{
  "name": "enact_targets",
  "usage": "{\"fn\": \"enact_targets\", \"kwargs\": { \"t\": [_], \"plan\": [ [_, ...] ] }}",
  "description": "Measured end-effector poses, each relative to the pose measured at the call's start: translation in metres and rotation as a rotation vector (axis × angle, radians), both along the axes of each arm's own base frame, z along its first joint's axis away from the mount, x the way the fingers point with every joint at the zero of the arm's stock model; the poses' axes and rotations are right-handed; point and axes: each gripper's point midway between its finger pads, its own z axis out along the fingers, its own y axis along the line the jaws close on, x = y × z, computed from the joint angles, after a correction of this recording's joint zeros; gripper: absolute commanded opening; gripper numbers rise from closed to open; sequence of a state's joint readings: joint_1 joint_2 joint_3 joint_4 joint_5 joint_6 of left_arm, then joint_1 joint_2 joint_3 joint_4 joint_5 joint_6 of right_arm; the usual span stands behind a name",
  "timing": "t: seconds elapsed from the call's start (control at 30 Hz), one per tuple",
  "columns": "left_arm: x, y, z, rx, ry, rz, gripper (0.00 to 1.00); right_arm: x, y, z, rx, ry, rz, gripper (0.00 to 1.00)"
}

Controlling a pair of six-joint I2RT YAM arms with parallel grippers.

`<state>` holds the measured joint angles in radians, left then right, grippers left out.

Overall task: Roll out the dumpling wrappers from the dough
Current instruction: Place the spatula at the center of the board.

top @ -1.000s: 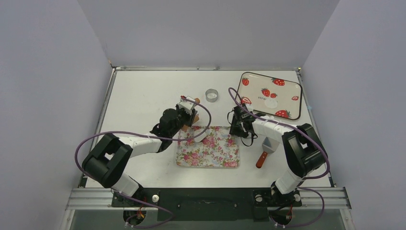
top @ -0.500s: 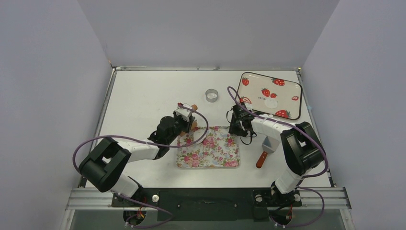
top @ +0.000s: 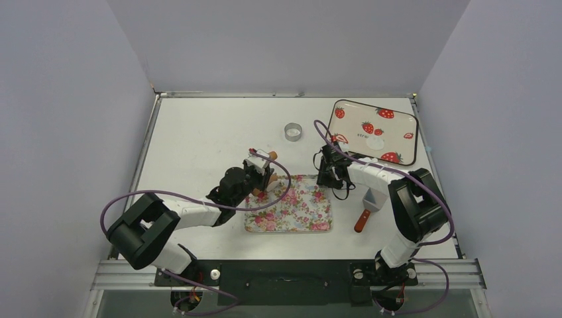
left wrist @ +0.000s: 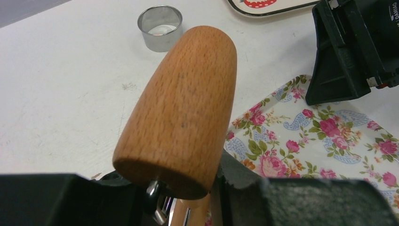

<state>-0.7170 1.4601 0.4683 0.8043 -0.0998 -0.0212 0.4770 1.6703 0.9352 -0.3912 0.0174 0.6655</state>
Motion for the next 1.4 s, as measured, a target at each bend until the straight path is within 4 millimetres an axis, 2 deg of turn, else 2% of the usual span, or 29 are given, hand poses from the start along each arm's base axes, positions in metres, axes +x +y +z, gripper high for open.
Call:
{"fn": "enact_targets", "kwargs": {
  "t": [0.17, 0.4, 0.73, 0.87, 1.0, 1.07, 1.23, 1.4],
  "plan": [
    [-0.004, -0.006, 0.0, 0.0, -0.001, -0.018, 0.0, 0.0, 0.0, 0.0, 0.0, 0.0, 0.0, 0.35],
    [-0.032, -0.036, 0.001, -0.014, 0.008, -0.131, 0.0, 0.0, -0.002, 0.0, -0.002, 0.001, -0.002, 0.35],
    [-0.041, -0.044, -0.001, -0.024, 0.026, -0.168, 0.0, 0.0, -0.003, 0.0, -0.005, 0.004, -0.004, 0.35],
    [-0.037, -0.041, -0.005, -0.043, 0.055, -0.149, 0.0, -0.001, -0.004, 0.0, -0.006, 0.005, -0.005, 0.35],
    [-0.014, -0.029, -0.01, -0.108, 0.092, -0.086, 0.0, -0.003, -0.007, 0.0, -0.007, 0.009, -0.009, 0.35],
    [-0.009, -0.023, -0.011, -0.118, 0.078, -0.069, 0.0, -0.005, -0.009, 0.0, -0.008, 0.009, -0.013, 0.35],
    [-0.007, -0.021, -0.013, -0.145, 0.07, -0.066, 0.0, -0.008, -0.014, 0.0, -0.008, 0.012, -0.022, 0.35],
    [-0.012, -0.033, -0.017, -0.17, 0.085, -0.088, 0.0, -0.007, -0.019, 0.0, -0.008, 0.012, -0.036, 0.35]
  ]
}}
